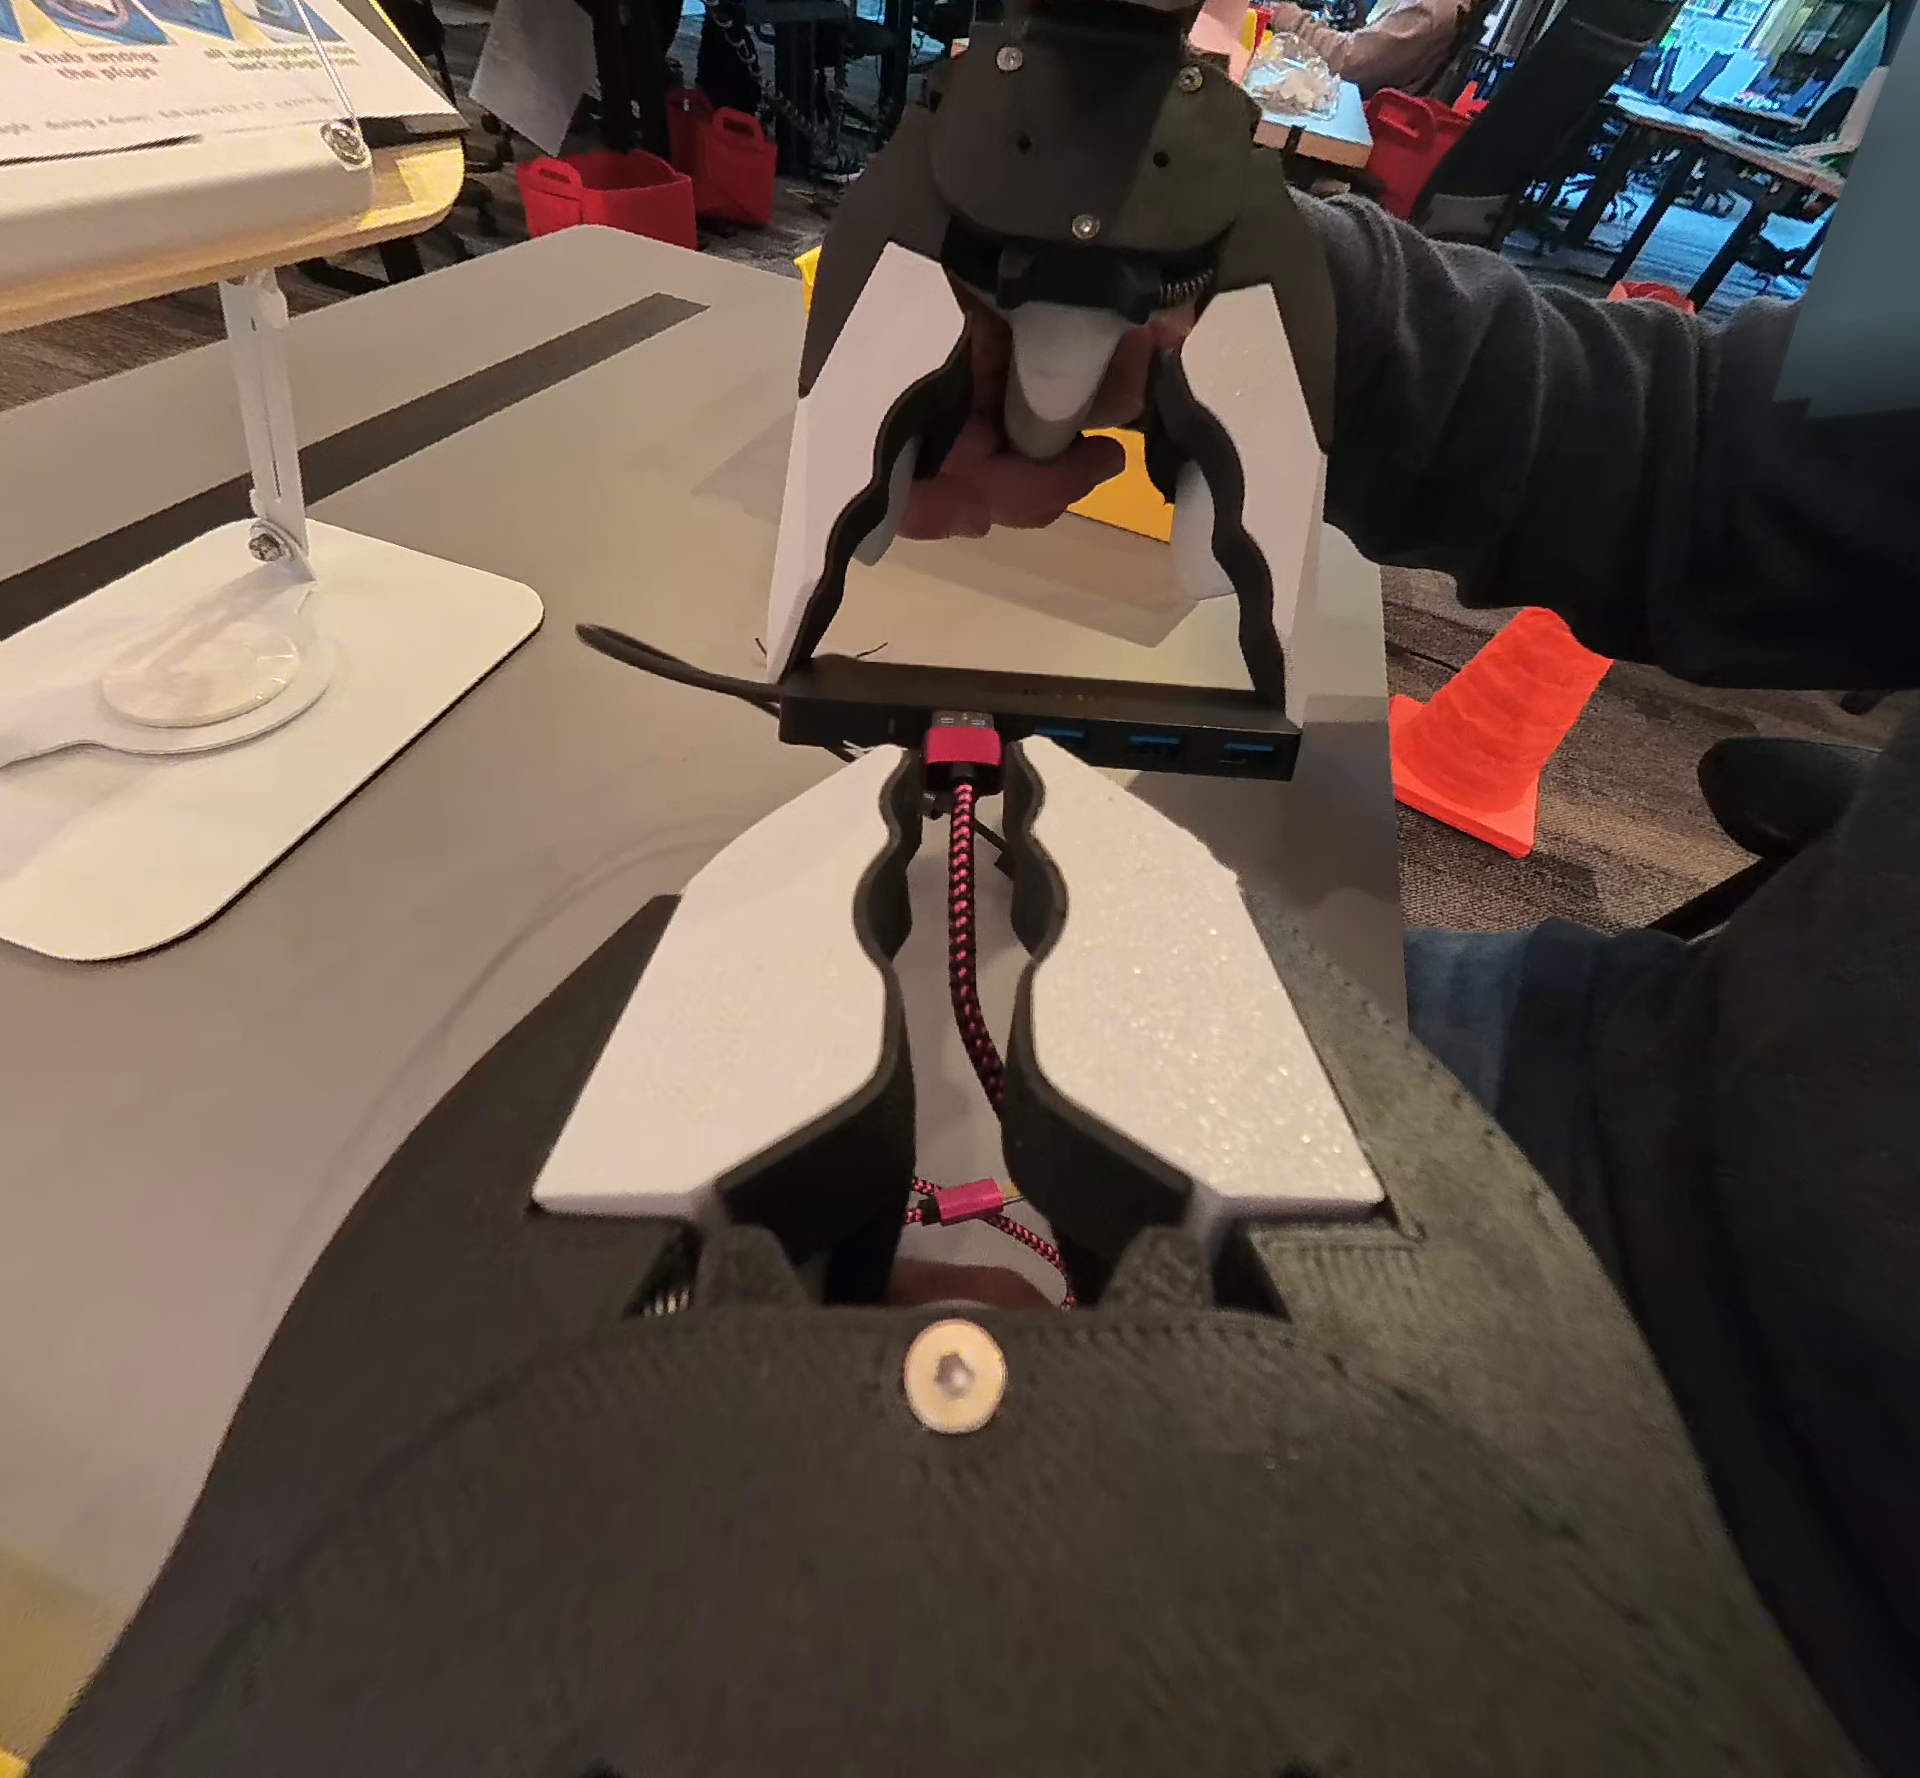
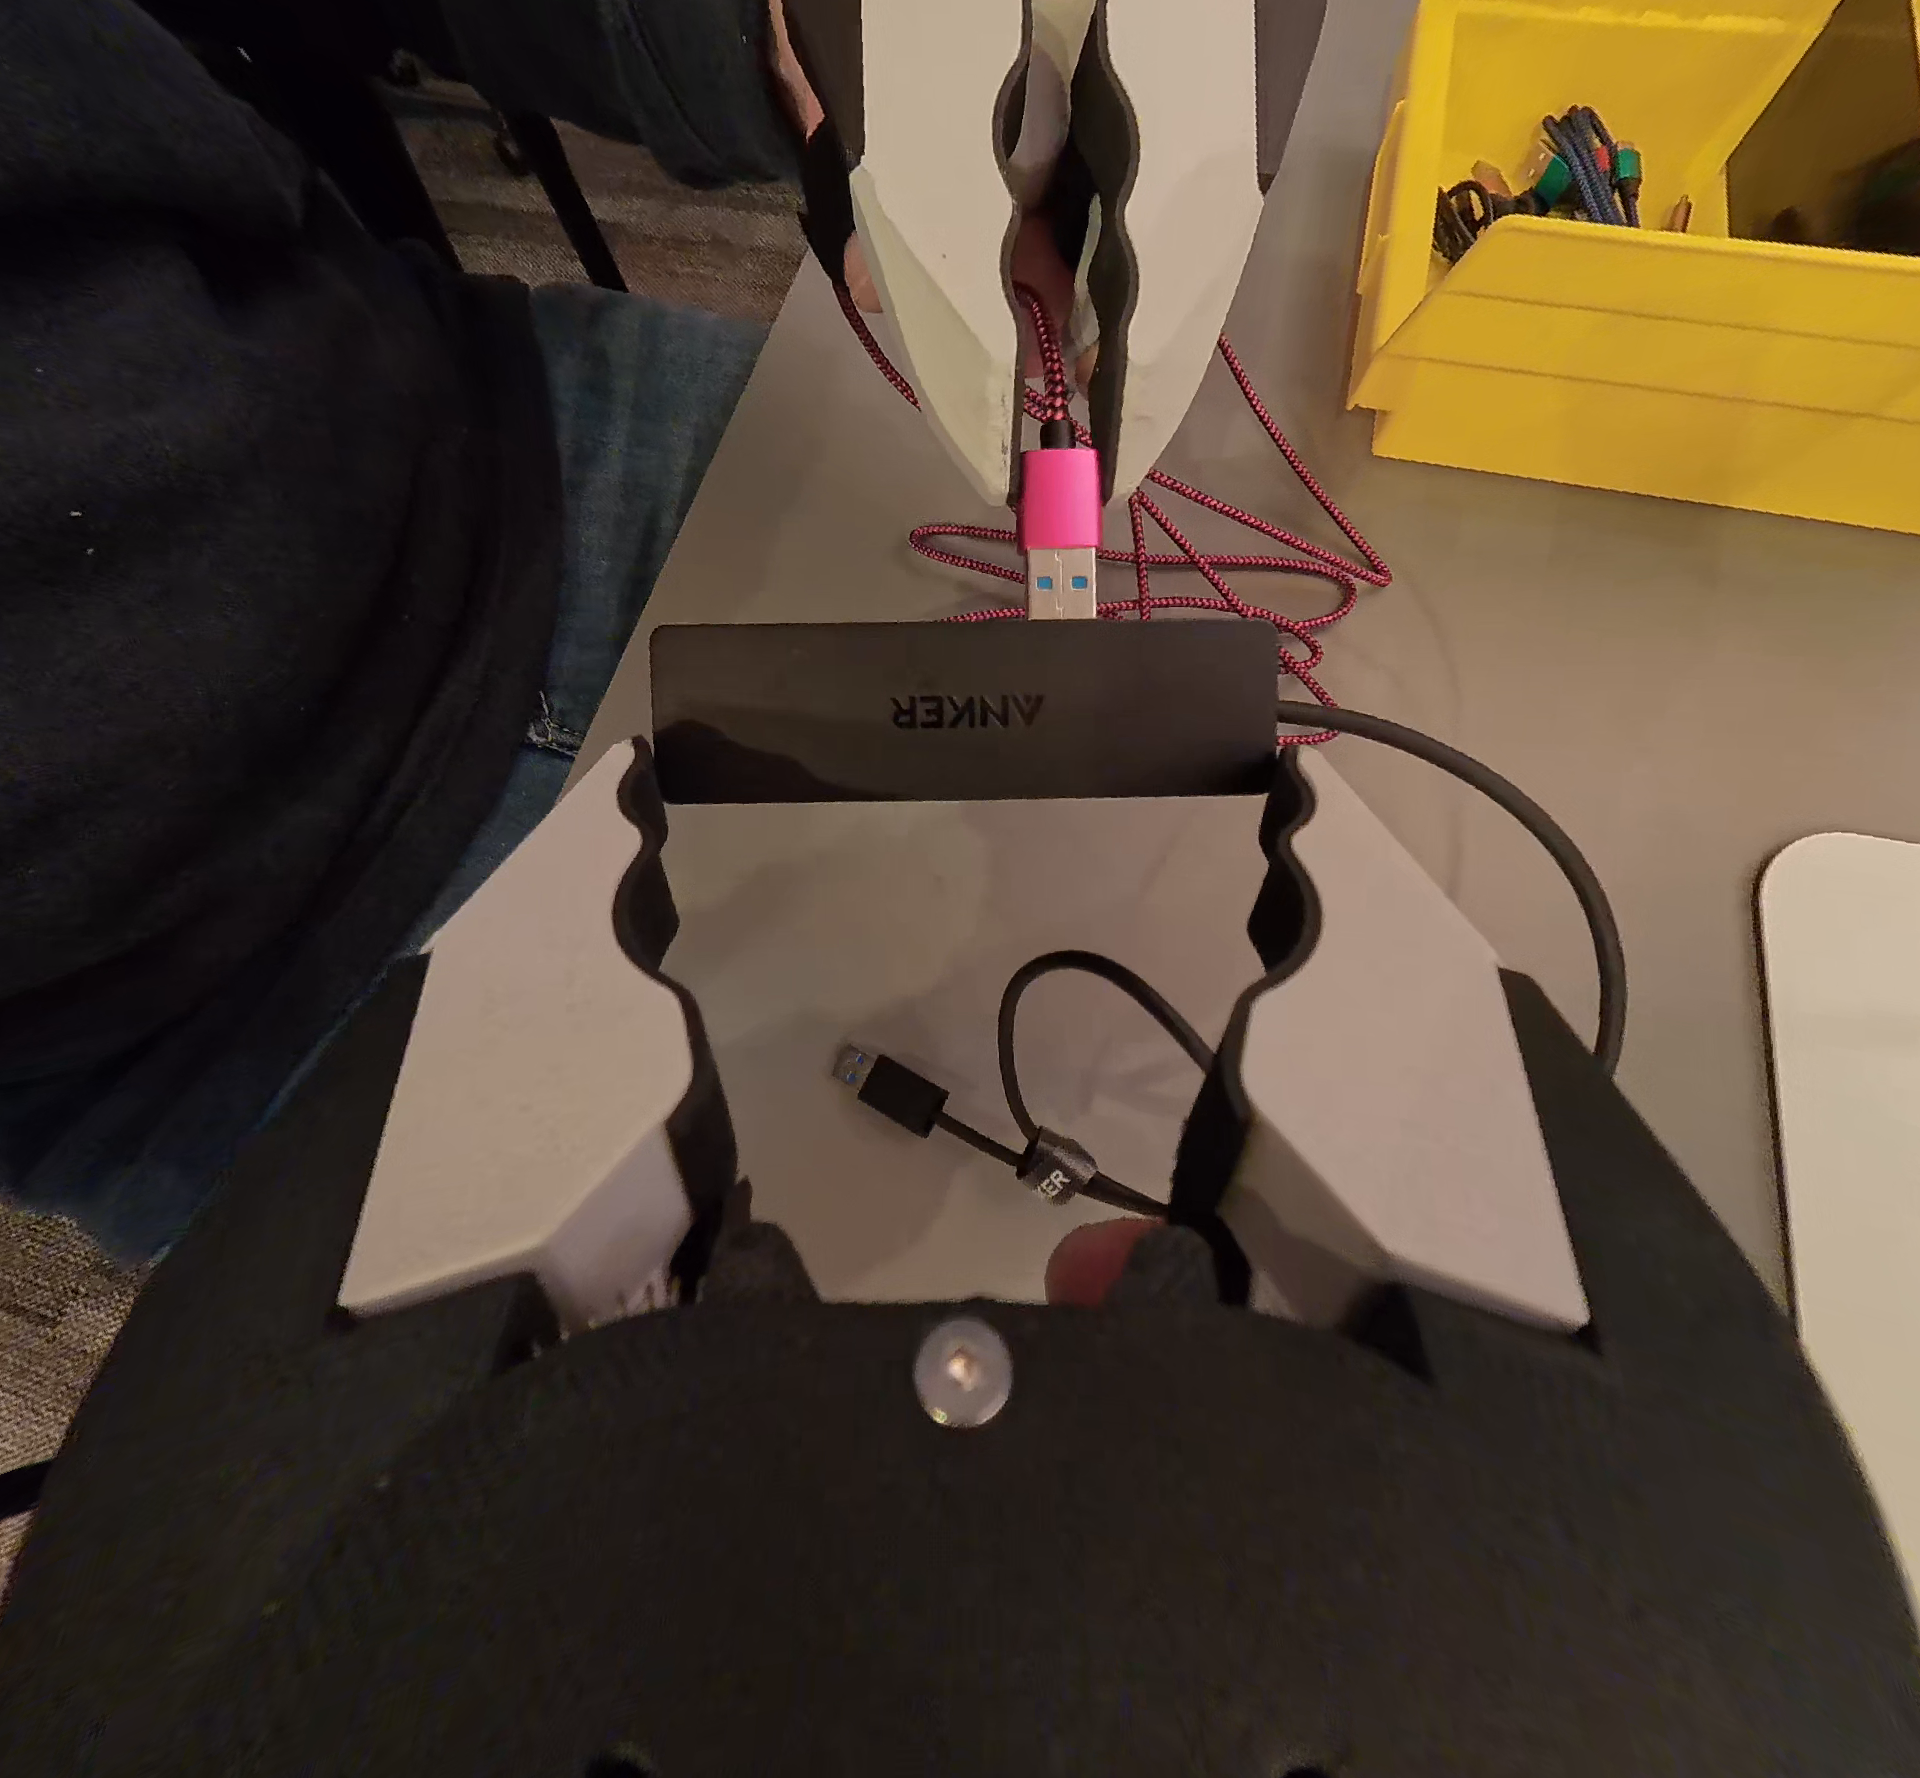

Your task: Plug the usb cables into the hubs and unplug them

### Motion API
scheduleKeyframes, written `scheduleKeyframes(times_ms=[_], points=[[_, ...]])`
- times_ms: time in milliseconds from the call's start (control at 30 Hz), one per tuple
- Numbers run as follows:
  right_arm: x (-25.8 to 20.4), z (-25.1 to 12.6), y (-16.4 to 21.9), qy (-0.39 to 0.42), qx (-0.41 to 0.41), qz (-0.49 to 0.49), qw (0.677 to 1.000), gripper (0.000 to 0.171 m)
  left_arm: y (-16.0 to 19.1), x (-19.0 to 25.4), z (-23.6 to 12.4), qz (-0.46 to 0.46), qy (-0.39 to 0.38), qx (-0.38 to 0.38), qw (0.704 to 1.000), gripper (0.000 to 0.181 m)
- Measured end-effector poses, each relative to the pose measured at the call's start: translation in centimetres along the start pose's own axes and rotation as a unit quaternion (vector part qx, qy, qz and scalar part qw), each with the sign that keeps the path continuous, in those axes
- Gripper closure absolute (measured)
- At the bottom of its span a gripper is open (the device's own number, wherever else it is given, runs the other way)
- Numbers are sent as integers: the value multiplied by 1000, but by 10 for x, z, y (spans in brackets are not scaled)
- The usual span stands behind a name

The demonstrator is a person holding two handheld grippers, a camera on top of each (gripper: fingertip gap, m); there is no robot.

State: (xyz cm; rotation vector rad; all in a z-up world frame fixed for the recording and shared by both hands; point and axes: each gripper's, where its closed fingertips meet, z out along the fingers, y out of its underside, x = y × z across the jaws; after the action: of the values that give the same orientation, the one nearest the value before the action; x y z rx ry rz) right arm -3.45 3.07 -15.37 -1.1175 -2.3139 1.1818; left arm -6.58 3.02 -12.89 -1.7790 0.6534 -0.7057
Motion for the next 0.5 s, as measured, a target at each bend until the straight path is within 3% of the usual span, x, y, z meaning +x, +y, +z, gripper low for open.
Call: scheduleKeyframes(times_ms=[500], points=[[-1,-2,-3,4,10,0,1000,58,0,1,1,1,-1,0,1000,166]])
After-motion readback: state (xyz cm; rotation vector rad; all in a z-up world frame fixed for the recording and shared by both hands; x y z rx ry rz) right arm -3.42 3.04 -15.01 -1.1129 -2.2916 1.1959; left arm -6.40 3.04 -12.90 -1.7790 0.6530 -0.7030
